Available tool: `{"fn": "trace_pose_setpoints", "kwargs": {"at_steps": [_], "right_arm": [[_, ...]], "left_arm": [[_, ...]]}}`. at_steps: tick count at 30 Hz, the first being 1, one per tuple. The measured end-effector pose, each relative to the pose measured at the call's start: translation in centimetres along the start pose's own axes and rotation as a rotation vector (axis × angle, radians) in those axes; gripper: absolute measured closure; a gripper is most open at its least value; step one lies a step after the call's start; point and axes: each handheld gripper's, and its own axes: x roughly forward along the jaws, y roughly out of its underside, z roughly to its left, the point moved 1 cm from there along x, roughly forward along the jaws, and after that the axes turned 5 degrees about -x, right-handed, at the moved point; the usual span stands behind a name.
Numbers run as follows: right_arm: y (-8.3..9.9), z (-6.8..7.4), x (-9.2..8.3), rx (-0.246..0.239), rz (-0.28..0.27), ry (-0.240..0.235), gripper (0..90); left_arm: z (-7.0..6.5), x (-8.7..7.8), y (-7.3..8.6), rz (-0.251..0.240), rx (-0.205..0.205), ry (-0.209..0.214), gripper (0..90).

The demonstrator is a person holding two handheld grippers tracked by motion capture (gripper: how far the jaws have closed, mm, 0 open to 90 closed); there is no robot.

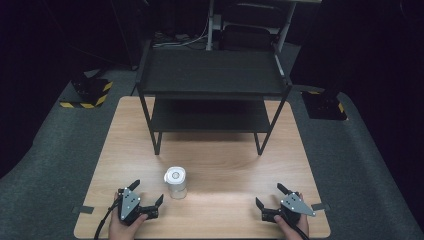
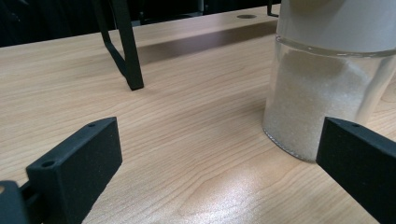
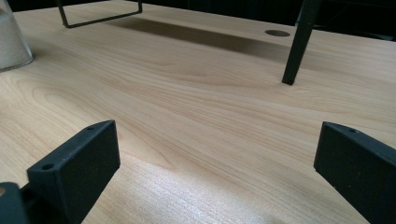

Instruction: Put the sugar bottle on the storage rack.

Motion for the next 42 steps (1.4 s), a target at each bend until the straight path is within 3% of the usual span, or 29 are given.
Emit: {"fn": "trace_pose_setpoints", "kwargs": {"at_steps": [23,32,37,42], "right_arm": [[0.2,-0.2,-0.1,-0.019,-0.012,-0.024,0.1],[0.2,-0.2,-0.1,-0.028,-0.014,-0.027,0.1],[0.2,-0.2,-0.1,-0.030,-0.014,-0.027,0.2],[0.2,-0.2,-0.1,-0.032,-0.014,-0.028,0.1]], "left_arm": [[0.0,0.0,-0.1,-0.002,-0.002,0.001,0.5],[0.1,-0.9,-0.8,-0.071,-0.023,0.012,0.4],[-0.6,-1.7,-1.6,-0.132,-0.017,0.016,0.4],[-1.2,-1.9,-2.0,-0.157,-0.013,0.022,0.4]]}}
